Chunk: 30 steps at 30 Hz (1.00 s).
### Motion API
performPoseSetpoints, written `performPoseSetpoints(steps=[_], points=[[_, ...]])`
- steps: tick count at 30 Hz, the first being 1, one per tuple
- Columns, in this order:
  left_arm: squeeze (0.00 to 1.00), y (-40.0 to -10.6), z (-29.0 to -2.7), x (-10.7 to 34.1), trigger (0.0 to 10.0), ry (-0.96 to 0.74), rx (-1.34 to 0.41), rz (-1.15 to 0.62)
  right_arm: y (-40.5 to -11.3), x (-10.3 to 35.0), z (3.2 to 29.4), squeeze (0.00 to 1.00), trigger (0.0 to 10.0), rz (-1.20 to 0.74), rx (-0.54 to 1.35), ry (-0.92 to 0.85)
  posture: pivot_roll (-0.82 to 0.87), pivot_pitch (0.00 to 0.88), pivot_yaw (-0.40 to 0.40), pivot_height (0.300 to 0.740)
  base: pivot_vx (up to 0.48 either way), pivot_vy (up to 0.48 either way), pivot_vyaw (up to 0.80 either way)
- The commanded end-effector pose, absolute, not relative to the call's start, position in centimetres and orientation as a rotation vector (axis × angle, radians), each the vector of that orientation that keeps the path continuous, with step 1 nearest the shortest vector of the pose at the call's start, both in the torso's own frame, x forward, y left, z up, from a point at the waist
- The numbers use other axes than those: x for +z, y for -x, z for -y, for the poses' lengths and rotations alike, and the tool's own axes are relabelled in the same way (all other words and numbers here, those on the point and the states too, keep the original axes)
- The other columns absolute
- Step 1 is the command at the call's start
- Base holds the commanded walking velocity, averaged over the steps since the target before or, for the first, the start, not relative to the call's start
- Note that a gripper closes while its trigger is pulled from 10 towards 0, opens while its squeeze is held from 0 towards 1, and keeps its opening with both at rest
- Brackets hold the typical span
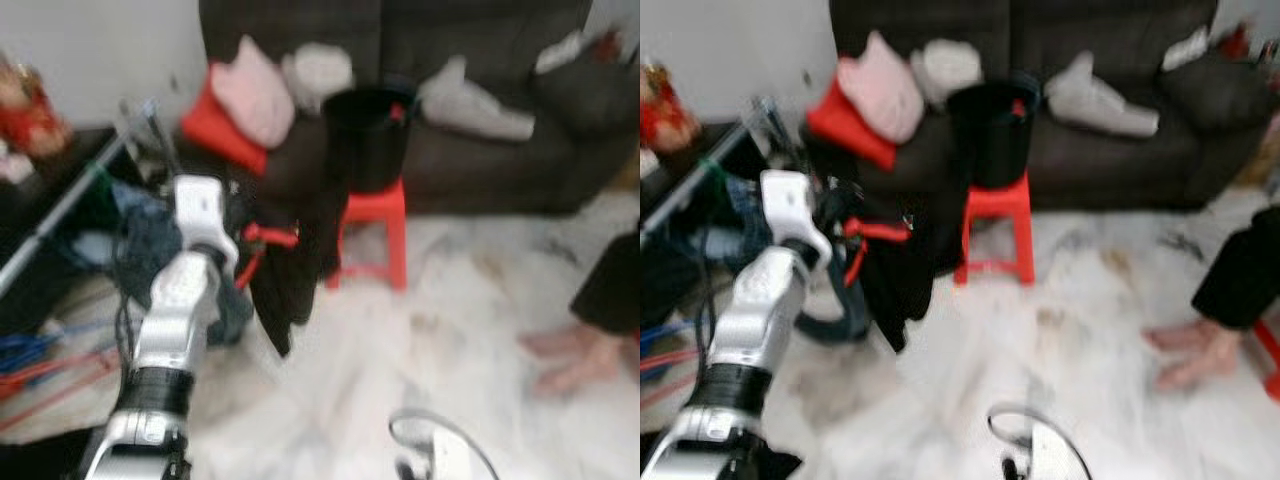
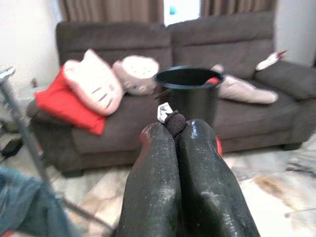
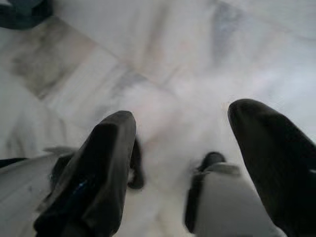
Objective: Hang hanger
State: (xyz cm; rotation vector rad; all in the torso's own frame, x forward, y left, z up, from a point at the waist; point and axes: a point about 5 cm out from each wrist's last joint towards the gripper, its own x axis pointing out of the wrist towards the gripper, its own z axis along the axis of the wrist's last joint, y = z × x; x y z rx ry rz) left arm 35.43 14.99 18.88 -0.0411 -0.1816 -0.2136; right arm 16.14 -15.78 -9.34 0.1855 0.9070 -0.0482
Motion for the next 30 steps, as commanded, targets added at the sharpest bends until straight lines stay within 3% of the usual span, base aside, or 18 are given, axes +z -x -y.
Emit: performPoseSetpoints(steps=[1,7,14,30], points=[[0.0,-35.5,-15.3,19.9,10.0,0.03,-0.214,0.219,-16.9,-9.0,14.9,0.0,10.0,-0.883,-0.031,-0.199,0.03,0.0,0.078,0.74,0.0,0.0,0.0],[0.0,-35.0,-14.8,19.7,10.0,0.021,-0.277,0.22,-16.9,-9.0,14.8,0.0,10.0,-0.88,-0.034,-0.202,0.04,0.0,0.081,0.74,0.0,0.0,0.0],[0.0,-34.7,-14.4,19.0,10.0,0.002,-0.284,0.201,-17.1,-8.9,14.9,0.0,10.0,-0.862,-0.037,-0.204,0.04,0.0,0.08,0.74,0.411,-0.208,0.0],[0.0,-34.5,-14.3,17.7,10.0,-0.023,-0.291,0.162,-21.5,-6.3,15.5,0.0,10.0,-0.681,-0.031,-0.207,0.03,0.0,0.077,0.74,0.345,0.0,0.0]])
